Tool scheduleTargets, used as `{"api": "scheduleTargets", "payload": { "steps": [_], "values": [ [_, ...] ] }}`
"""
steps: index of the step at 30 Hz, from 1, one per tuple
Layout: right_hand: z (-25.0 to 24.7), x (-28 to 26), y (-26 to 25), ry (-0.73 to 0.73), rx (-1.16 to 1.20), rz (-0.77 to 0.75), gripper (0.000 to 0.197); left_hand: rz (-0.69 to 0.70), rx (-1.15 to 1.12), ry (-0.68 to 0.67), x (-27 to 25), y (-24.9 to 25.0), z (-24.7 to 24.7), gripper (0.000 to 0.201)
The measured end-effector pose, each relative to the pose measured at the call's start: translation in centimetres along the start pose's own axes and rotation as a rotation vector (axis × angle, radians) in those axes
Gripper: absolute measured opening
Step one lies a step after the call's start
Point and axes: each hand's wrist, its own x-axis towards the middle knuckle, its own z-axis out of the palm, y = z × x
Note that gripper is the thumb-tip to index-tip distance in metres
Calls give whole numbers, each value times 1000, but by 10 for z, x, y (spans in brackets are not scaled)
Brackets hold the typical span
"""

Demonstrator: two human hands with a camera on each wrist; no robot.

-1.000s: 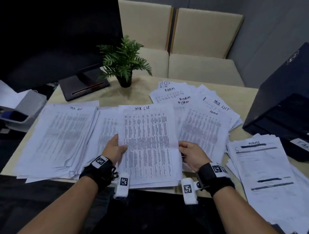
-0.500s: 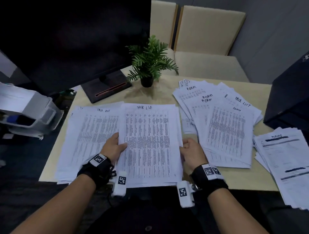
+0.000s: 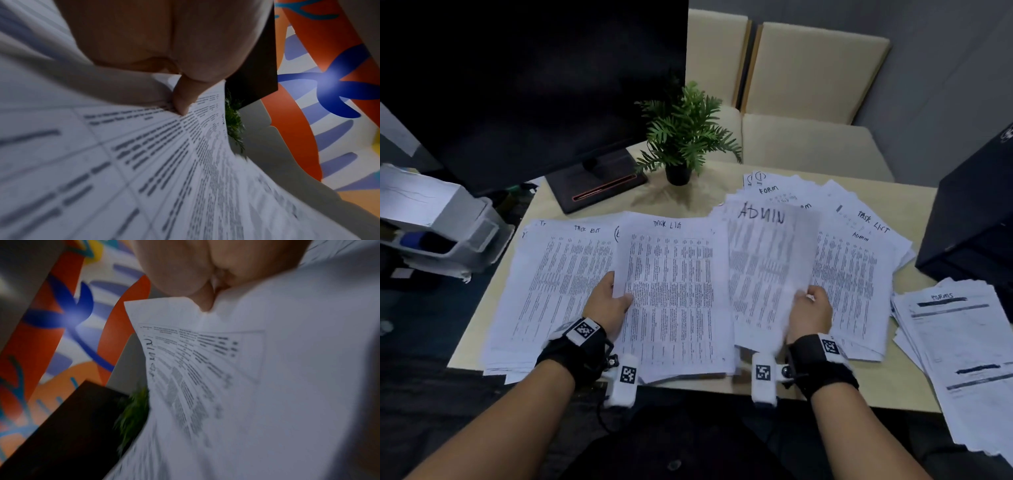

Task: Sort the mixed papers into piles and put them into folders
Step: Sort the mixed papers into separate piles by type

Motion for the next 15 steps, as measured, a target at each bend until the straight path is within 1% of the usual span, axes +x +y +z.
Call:
{"api": "scheduleTargets", "payload": {
  "steps": [2, 7, 11, 15],
  "values": [
    [-7, 15, 2, 22, 3, 2, 9, -9, 22, 43, -1, -5, -4, 30],
    [-2, 32, 11, -88, 12, -10, 8, -32, 63, 119, -10, -9, -5, 24],
    [14, 22, 11, -211, -32, -41, 11, -57, 128, 202, -14, -14, -25, 21],
    [31, 0, 3, -278, -117, -105, 10, -97, 205, 254, -4, -25, -59, 26]
  ]
}}
